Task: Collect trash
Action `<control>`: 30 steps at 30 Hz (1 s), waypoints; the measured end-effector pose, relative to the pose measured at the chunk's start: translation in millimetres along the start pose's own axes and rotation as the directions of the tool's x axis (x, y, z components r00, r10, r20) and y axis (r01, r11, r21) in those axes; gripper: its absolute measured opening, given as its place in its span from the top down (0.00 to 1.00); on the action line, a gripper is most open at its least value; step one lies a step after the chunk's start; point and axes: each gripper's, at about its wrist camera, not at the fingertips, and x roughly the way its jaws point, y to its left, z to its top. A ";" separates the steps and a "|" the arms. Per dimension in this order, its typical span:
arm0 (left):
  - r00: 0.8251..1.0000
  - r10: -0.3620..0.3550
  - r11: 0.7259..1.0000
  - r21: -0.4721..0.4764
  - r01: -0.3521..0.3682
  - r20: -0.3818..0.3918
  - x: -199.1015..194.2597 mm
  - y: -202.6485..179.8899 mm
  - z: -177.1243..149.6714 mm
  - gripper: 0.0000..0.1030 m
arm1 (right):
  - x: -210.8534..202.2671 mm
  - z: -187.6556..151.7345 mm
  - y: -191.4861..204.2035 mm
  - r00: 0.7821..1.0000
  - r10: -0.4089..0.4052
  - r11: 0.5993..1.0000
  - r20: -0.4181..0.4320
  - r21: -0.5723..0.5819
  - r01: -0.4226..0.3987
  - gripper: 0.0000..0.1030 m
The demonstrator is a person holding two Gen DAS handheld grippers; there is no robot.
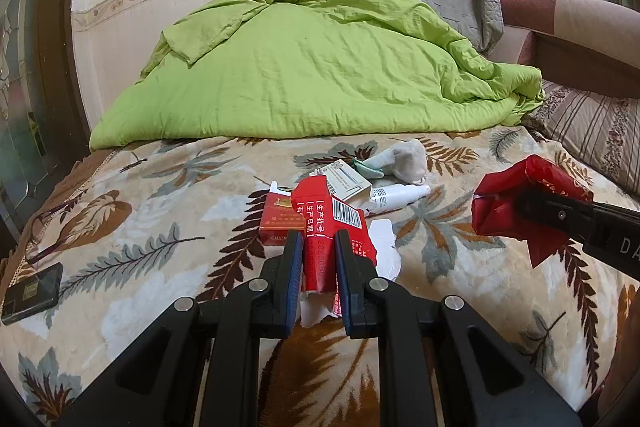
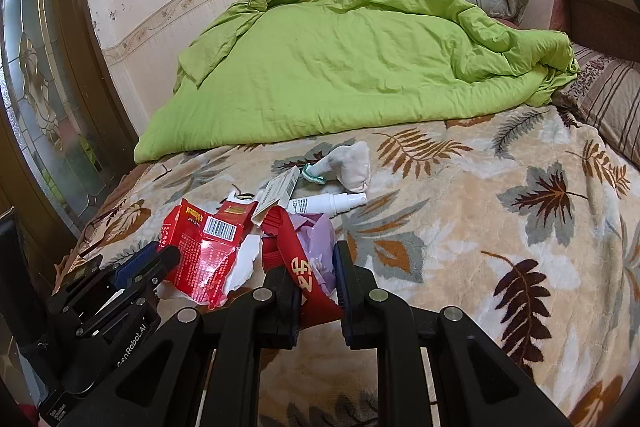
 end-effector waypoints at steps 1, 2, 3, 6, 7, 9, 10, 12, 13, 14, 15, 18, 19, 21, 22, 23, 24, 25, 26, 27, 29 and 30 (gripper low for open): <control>1.000 0.000 1.000 0.000 0.000 0.000 -0.3 0.1 0.1 0.85 | 0.1 0.0 0.0 1.000 0.000 1.000 0.000 0.000 0.000 0.84; 1.000 0.002 1.000 0.001 -0.002 0.001 -0.6 0.2 0.3 0.85 | 0.0 0.0 0.0 1.000 0.000 1.000 0.001 0.000 0.000 0.84; 1.000 0.002 1.000 0.002 -0.002 0.002 -0.3 -0.6 0.0 0.85 | 0.2 0.0 -0.1 1.000 0.000 1.000 0.001 0.000 0.000 0.84; 1.000 0.002 1.000 0.001 -0.002 0.001 -0.8 -0.2 0.2 0.85 | 0.0 -0.1 -0.1 1.000 0.000 1.000 0.001 0.000 0.000 0.84; 1.000 0.002 1.000 0.003 -0.002 0.001 -0.3 -1.1 -0.2 0.85 | 0.1 -0.1 -0.1 1.000 0.000 1.000 0.001 0.000 0.000 0.84; 1.000 0.001 1.000 0.002 -0.001 0.001 -0.6 -1.1 0.0 0.85 | -0.5 0.2 -1.0 1.000 0.000 1.000 0.002 0.002 0.000 0.84; 1.000 0.000 1.000 0.005 0.000 0.002 -0.8 -2.0 0.3 0.85 | -0.8 0.3 -1.1 1.000 0.000 1.000 0.002 0.002 0.000 0.84; 1.000 -0.002 1.000 0.005 0.002 0.002 -1.0 -2.0 0.6 0.85 | -0.5 0.0 -1.0 1.000 0.000 1.000 0.002 0.002 0.000 0.84; 1.000 -0.003 1.000 0.007 0.003 0.002 -0.5 -2.7 0.3 0.85 | -1.0 0.4 -1.8 1.000 -0.001 1.000 0.004 0.004 0.001 0.84; 1.000 -0.002 1.000 0.006 0.002 0.002 -1.1 -3.3 0.6 0.85 | -1.5 0.7 -2.2 1.000 -0.001 1.000 0.004 0.005 0.001 0.84; 1.000 -0.002 1.000 0.006 0.002 0.001 -1.1 -3.3 0.6 0.85 | -1.4 0.9 -2.4 1.000 -0.002 1.000 0.004 0.006 0.002 0.84; 1.000 -0.004 1.000 0.007 0.004 0.002 -1.3 -5.0 1.0 0.85 | -2.3 1.6 -3.9 1.000 -0.004 1.000 0.006 0.013 0.004 0.84; 1.000 -0.007 1.000 0.008 0.007 0.001 -0.8 -5.9 1.0 0.85 | -2.5 1.9 -4.3 1.000 -0.005 1.000 0.006 0.016 0.005 0.84; 1.000 -0.009 1.000 0.011 0.009 0.003 -2.5 -9.5 1.4 0.85 | -2.2 2.2 -5.0 1.000 -0.007 1.000 0.007 0.022 0.007 0.84; 1.000 -0.012 1.000 0.012 0.012 0.004 -3.3 -10.6 1.3 0.85 | -2.1 2.2 -5.2 1.000 -0.008 1.000 0.006 0.025 0.008 0.84; 1.000 -0.015 1.000 0.014 0.015 0.004 -4.5 -11.2 1.1 0.85 | -2.2 2.1 -5.4 1.000 -0.010 1.000 0.006 0.028 0.009 0.84; 1.000 -0.016 1.000 0.014 0.016 0.005 -5.5 -11.5 1.0 0.85 | -2.3 1.5 -5.4 1.000 -0.011 0.999 0.006 0.032 0.011 0.84; 1.000 -0.019 1.000 0.014 0.019 0.005 -6.5 -12.3 0.9 0.85 | -2.7 1.5 -5.8 1.000 -0.013 0.999 0.006 0.036 0.013 0.84; 1.000 -0.022 1.000 0.014 0.022 0.005 -6.5 -11.3 1.0 0.85 | -3.5 1.3 -6.2 1.000 -0.014 0.999 0.006 0.044 0.013 0.84; 1.000 -0.025 1.000 0.014 0.025 0.007 -8.1 -10.6 0.7 0.85 | -4.1 0.5 -6.5 1.000 -0.014 0.999 0.007 0.051 0.014 0.84; 0.999 -0.033 0.999 0.016 0.033 0.008 -12.3 -11.0 0.3 0.85 | -8.2 -0.1 -8.6 1.000 -0.014 0.998 0.012 0.069 0.014 0.84; 0.999 -0.037 0.999 0.013 0.037 0.010 -14.3 -10.4 -0.1 0.85 | -10.5 -0.1 -10.1 1.000 -0.014 0.997 0.016 0.076 0.013 0.84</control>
